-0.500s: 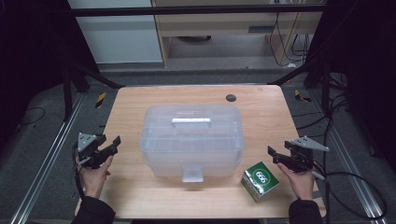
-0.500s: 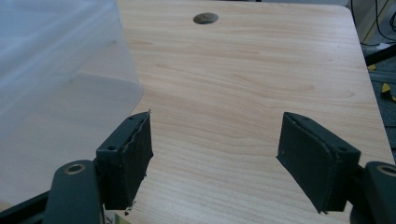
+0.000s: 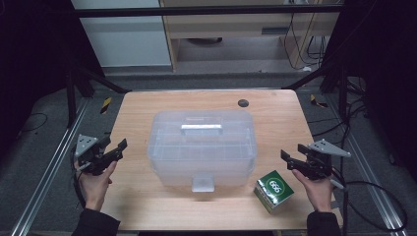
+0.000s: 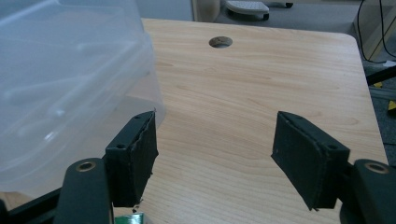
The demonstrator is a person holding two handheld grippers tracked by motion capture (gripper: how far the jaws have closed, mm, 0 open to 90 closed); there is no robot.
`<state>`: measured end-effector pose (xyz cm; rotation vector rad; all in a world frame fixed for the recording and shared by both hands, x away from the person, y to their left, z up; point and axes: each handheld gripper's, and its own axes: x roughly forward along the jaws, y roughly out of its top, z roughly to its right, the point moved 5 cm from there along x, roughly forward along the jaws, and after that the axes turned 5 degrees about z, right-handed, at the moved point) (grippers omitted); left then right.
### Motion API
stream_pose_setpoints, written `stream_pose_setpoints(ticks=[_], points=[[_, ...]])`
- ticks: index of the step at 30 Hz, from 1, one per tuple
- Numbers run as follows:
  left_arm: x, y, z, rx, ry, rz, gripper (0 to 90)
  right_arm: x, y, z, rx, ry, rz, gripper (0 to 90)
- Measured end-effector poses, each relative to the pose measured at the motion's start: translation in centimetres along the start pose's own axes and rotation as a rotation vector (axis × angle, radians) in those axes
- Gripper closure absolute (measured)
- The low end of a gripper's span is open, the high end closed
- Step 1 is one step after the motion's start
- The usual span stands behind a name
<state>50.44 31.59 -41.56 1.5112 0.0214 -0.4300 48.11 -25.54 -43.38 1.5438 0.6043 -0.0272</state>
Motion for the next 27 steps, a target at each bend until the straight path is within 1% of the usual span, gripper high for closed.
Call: stream_pose_setpoints(ticks=[1, 2, 4, 5, 8, 9, 10, 11, 12, 14, 17, 20, 21, 22, 25, 27], points=[[-0.2, 0.4, 0.2, -0.004, -0.016, -0.003, 32.9, -0.1, 0.2, -0.1, -0.008, -0.002, 0.001, 30.5], [-0.3, 0.5, 0.3, -0.001, -0.020, -0.007, 32.5, -0.1, 0.2, -0.2, -0.010, -0.001, 0.000, 30.4], [-0.5, 1.0, 0.5, 0.008, -0.035, -0.007, 31.5, -0.1, 0.3, -0.3, -0.004, 0.001, -0.001, 30.2], [-0.6, 1.2, 0.5, 0.014, -0.042, -0.014, 30.9, -0.1, 0.3, -0.3, -0.002, 0.002, -0.009, 29.7], [-0.7, 1.8, 0.9, 0.055, -0.071, -0.030, 26.6, -0.1, 0.4, -0.5, -0.006, 0.016, -0.019, 30.8], [-0.8, 2.0, 1.0, 0.068, -0.072, -0.028, 26.0, -0.1, 0.4, -0.5, -0.003, 0.022, -0.019, 30.8], [-0.8, 2.0, 1.0, 0.068, -0.072, -0.028, 25.7, -0.2, 0.5, -0.5, -0.003, 0.019, -0.018, 30.8], [-0.9, 2.4, 1.2, 0.082, -0.085, -0.017, 25.7, -0.2, 0.5, -0.4, -0.003, 0.017, -0.015, 30.7], [-0.9, 2.6, 1.3, 0.092, -0.082, -0.009, 25.6, -0.2, 0.6, -0.4, -0.002, 0.017, -0.012, 30.6], [-0.9, 2.8, 1.6, 0.108, -0.091, -0.010, 25.5, -0.2, 0.6, -0.5, 0.000, 0.017, -0.012, 30.2], [-0.8, 2.9, 1.9, 0.124, -0.105, -0.014, 25.1, -0.1, 0.6, -0.6, -0.014, 0.011, -0.015, 29.5], [-0.7, 3.1, 2.2, 0.135, -0.112, -0.019, 25.0, -0.1, 0.6, -0.7, -0.013, 0.014, -0.014, 29.4], [-0.8, 3.3, 2.4, 0.143, -0.118, -0.015, 25.0, 0.0, 0.6, -0.7, -0.015, 0.014, -0.016, 29.3], [-0.8, 3.5, 2.6, 0.143, -0.127, -0.013, 24.9, 0.0, 0.6, -0.7, -0.018, 0.011, -0.016, 29.3], [-0.9, 3.8, 2.8, 0.147, -0.130, -0.006, 24.7, -0.1, 0.5, -0.6, -0.023, 0.006, -0.016, 29.0], [-1.0, 4.2, 3.0, 0.152, -0.139, 0.000, 24.6, -0.1, 0.6, -0.5, -0.025, 0.006, -0.017, 28.4]])
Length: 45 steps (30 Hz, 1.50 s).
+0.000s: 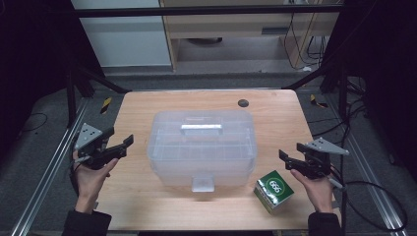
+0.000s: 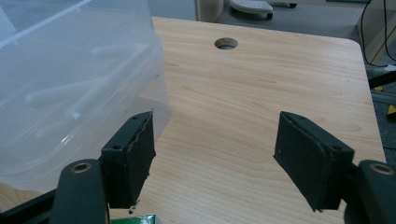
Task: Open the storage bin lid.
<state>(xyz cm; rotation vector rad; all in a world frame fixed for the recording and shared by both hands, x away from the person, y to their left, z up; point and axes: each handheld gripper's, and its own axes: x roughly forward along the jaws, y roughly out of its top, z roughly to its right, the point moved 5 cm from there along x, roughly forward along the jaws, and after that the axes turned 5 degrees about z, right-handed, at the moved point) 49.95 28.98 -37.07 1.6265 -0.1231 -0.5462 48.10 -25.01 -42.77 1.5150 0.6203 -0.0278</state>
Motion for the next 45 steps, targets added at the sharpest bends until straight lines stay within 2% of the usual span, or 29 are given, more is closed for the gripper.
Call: stream_pose_setpoints(ticks=[8, 12, 13, 14, 16, 19, 21, 23, 28, 35, 37, 41, 45], points=[[0.4, 1.6, 0.5, 0.030, -0.032, 0.016, 25.5, 0.1, -0.3, 0.4, -0.011, -0.026, -0.006, 28.1], [0.8, 3.0, 1.0, 0.080, -0.047, 0.007, 26.4, 0.3, -0.5, 0.6, -0.016, -0.029, -0.013, 28.1], [0.8, 3.0, 1.0, 0.080, -0.047, 0.007, 26.6, 0.4, -0.6, 0.6, -0.015, -0.031, -0.019, 28.1], [0.8, 3.9, 1.4, 0.098, -0.064, 0.011, 27.1, 0.4, -0.7, 0.6, -0.016, -0.032, -0.028, 28.1], [0.9, 4.5, 1.6, 0.112, -0.075, 0.005, 27.4, 0.6, -0.9, 0.5, -0.025, -0.033, -0.040, 28.1], [1.2, 5.5, 2.0, 0.170, -0.088, -0.004, 27.4, 0.7, -1.0, 0.4, -0.034, -0.028, -0.046, 28.1], [1.2, 5.8, 2.5, 0.184, -0.095, -0.029, 27.1, 0.8, -1.0, 0.4, -0.035, -0.032, -0.047, 28.1], [1.2, 6.1, 2.8, 0.197, -0.107, -0.029, 27.1, 0.8, -1.0, 0.6, -0.025, -0.035, -0.047, 28.4], [1.4, 7.0, 3.3, 0.252, -0.136, -0.062, 27.2, 0.7, -1.0, 0.6, -0.043, -0.041, -0.051, 30.3], [1.7, 8.5, 4.2, 0.318, -0.186, -0.091, 27.9, 0.7, -1.0, 0.6, -0.042, -0.053, -0.047, 32.8], [2.0, 8.6, 4.5, 0.346, -0.197, -0.112, 28.1, 0.8, -1.0, 0.6, -0.036, -0.052, -0.048, 33.7], [2.4, 8.9, 5.2, 0.407, -0.224, -0.143, 28.5, 0.9, -1.1, 0.6, -0.055, -0.066, -0.057, 35.0], [2.7, 9.2, 5.8, 0.446, -0.257, -0.156, 29.0, 0.9, -1.1, 0.6, -0.053, -0.065, -0.055, 35.1]])
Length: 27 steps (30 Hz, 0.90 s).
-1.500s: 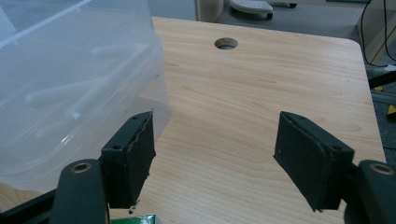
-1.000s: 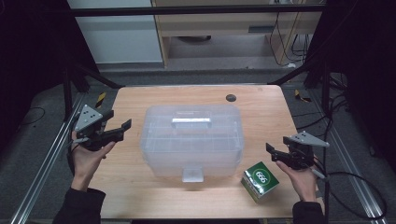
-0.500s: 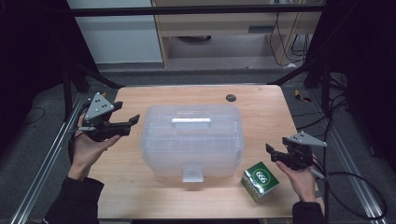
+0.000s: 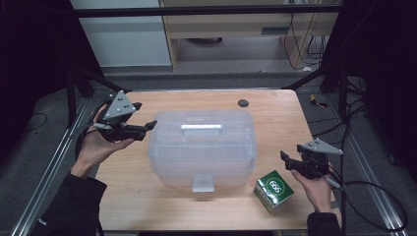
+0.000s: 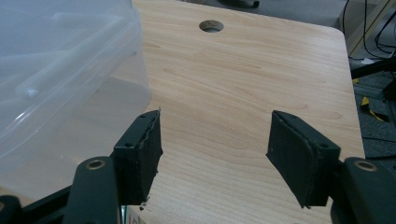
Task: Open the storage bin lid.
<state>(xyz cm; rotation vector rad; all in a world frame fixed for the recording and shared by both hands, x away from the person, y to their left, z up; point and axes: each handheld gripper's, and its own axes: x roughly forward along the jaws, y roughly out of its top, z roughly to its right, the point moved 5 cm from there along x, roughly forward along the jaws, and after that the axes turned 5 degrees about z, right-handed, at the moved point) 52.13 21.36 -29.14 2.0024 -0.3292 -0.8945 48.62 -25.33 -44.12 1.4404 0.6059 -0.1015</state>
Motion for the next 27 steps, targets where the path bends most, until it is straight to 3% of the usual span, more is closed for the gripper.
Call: stream_pose_setpoints(ticks=[4, 7, 9, 17, 20, 27], points=[[0.4, 0.7, 0.6, 0.072, -0.029, -0.042, 28.9, 0.1, 0.0, -0.1, 0.001, 0.004, 0.002, 34.7], [0.6, 1.0, 0.9, 0.094, -0.047, -0.049, 28.9, 0.1, 0.0, -0.1, -0.001, 0.008, 0.001, 34.7], [0.7, 1.5, 1.3, 0.137, -0.061, -0.061, 29.0, 0.1, -0.1, -0.1, -0.003, 0.008, -0.003, 34.8], [1.3, 2.0, 2.6, 0.201, -0.105, -0.098, 29.1, 0.3, -0.1, -0.3, -0.012, 0.011, -0.011, 35.1], [2.0, 2.3, 3.3, 0.255, -0.120, -0.123, 29.5, 0.3, -0.2, -0.4, -0.017, 0.017, -0.018, 36.1], [2.7, 3.1, 4.3, 0.322, -0.138, -0.147, 31.3, 0.4, -0.2, -0.5, -0.014, 0.031, -0.024, 38.5]])
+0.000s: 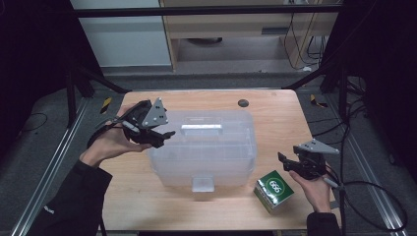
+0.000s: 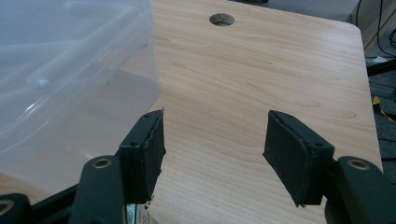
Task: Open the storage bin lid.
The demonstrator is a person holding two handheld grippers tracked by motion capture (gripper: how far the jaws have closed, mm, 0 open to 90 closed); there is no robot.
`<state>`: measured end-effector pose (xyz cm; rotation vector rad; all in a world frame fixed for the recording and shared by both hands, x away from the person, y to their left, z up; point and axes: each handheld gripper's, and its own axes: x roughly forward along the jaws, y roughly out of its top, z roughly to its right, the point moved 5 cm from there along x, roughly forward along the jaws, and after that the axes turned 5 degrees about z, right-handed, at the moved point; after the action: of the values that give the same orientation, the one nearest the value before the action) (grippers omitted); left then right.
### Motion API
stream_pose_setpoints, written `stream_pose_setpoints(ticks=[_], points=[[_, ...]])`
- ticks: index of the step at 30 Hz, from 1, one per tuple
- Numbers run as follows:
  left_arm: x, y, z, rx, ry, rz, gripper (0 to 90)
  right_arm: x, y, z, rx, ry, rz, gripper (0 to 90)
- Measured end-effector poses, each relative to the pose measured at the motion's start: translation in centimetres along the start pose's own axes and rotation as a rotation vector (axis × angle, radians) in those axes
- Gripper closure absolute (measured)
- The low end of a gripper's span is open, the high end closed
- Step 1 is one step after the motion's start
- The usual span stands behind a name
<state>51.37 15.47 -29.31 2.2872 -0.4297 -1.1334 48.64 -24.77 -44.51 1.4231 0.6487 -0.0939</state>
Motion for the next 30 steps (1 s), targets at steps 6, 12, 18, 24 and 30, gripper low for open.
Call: stream_pose_setpoints(ticks=[6, 12, 18, 24, 30], points=[[0.7, 0.6, 0.4, 0.047, -0.005, -0.031, 32.7, 0.0, 0.0, -0.1, -0.001, 0.009, -0.004, 39.6], [1.6, 1.1, 0.8, 0.088, -0.008, -0.067, 33.7, 0.0, 0.0, -0.2, -0.001, 0.014, -0.008, 40.4], [2.4, 1.5, 1.0, 0.131, -0.011, -0.095, 34.2, 0.2, -0.1, -0.3, -0.006, 0.017, -0.015, 40.8], [3.1, 2.0, 1.4, 0.165, -0.016, -0.113, 35.9, 0.2, -0.2, -0.4, -0.012, 0.023, -0.023, 41.8], [3.9, 2.4, 1.7, 0.194, -0.020, -0.121, 38.9, 0.3, -0.2, -0.5, -0.010, 0.030, -0.025, 42.6]])
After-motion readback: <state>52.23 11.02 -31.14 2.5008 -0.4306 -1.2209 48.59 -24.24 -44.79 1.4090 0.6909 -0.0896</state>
